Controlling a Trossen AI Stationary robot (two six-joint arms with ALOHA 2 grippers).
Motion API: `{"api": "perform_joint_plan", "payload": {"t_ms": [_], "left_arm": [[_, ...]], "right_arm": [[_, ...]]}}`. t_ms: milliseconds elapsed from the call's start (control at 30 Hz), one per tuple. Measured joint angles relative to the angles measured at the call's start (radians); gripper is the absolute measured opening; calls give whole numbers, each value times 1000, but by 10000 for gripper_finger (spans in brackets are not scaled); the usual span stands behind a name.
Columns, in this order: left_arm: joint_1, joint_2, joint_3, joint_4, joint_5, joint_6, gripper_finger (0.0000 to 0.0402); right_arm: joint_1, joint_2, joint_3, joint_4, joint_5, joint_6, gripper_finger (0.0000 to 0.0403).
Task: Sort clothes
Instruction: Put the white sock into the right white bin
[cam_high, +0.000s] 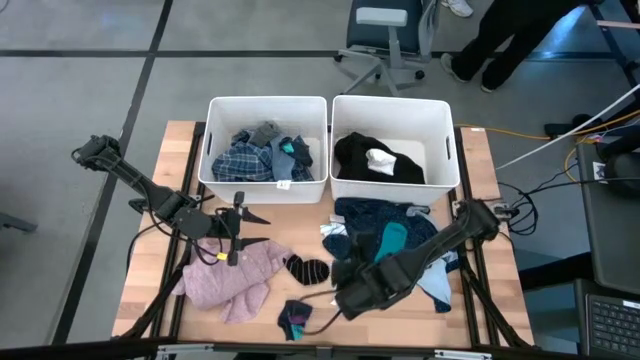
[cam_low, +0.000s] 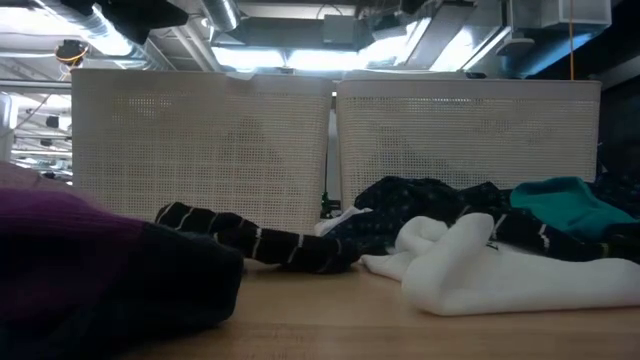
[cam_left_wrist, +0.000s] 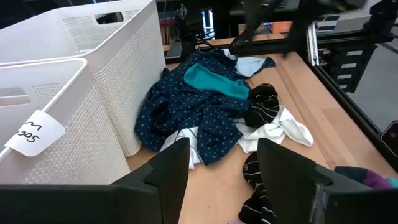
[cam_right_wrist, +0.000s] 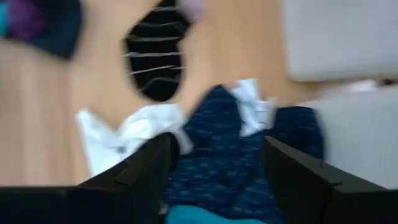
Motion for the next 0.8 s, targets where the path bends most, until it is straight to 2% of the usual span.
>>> {"api": "perform_joint_plan", "payload": {"t_ms": [333,633,800], "left_arm": [[0,0,0,2,0,-9,180],[0,0,0,1,0,-5,180],[0,0,0,0,0,2,180]], "right_arm": [[7,128,0,98,-182,-114,241],[5,207,0,181,-249,-173,204],[6,220,-78,187,-300,-169,198]]}}
